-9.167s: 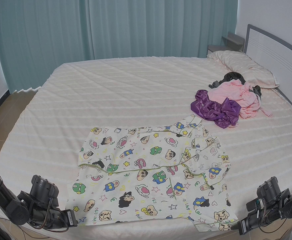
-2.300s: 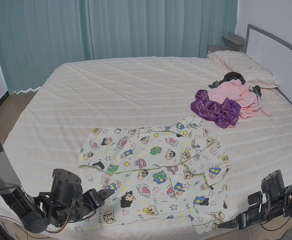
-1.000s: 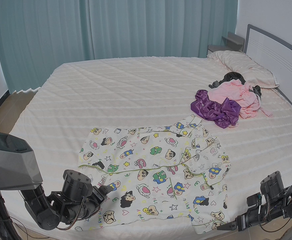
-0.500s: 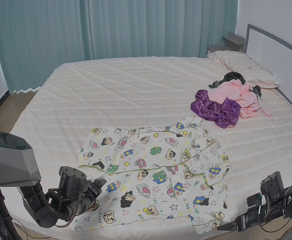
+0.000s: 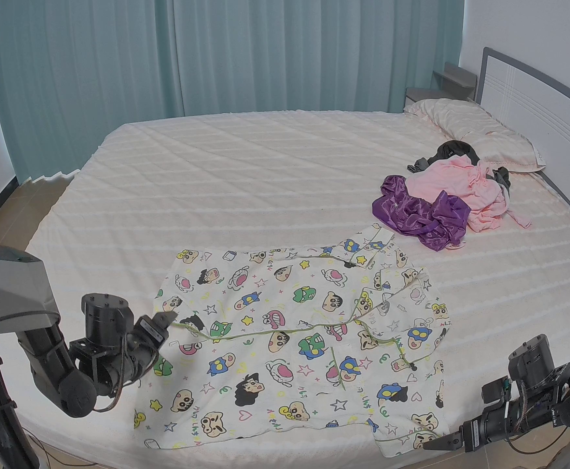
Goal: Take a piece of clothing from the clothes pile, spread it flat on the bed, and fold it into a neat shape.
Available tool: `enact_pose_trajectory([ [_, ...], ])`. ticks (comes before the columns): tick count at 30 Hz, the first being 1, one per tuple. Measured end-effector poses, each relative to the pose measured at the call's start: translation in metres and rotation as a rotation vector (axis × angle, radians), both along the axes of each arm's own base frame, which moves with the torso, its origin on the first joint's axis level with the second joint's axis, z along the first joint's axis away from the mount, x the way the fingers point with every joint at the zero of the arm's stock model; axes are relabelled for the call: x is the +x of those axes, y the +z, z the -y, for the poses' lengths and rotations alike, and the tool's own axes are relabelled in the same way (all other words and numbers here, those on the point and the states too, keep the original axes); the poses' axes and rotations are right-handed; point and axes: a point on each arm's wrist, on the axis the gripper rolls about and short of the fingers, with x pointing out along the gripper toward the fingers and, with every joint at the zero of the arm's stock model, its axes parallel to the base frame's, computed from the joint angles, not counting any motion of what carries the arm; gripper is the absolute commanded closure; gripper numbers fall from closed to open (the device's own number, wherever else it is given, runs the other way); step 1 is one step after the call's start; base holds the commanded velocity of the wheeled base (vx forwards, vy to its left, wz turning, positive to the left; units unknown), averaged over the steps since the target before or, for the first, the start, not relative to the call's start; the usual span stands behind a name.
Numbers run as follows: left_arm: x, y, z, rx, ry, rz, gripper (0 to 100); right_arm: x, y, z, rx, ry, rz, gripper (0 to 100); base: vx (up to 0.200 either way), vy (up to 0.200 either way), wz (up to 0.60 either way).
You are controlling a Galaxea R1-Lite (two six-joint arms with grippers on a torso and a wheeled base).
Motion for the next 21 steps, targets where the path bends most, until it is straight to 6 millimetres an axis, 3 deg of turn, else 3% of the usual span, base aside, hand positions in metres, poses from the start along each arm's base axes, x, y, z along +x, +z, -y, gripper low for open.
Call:
enact_pose_trajectory([
  [4, 0.018, 0.01, -0.015, -0.061, 0.005, 0.125, 0, 0.0, 0.0, 0.0, 0.0, 0.0, 0.001, 0, 0.0, 0.0, 0.0],
  [9, 0.031, 0.003, -0.039, 0.0, 0.034, 0.145, 0, 0.0, 0.0, 0.0, 0.001, 0.0, 0.002, 0, 0.0, 0.0, 0.0],
  [14, 0.034, -0.006, -0.057, 0.022, 0.084, 0.121, 0, 0.001, 0.0, 0.0, 0.001, -0.001, 0.003, 0, 0.0, 0.0, 0.0],
  [21, 0.035, -0.011, -0.064, 0.034, 0.098, 0.106, 0, 0.001, 0.0, 0.0, 0.002, -0.004, 0.005, 0, 0.0, 0.0, 0.0],
])
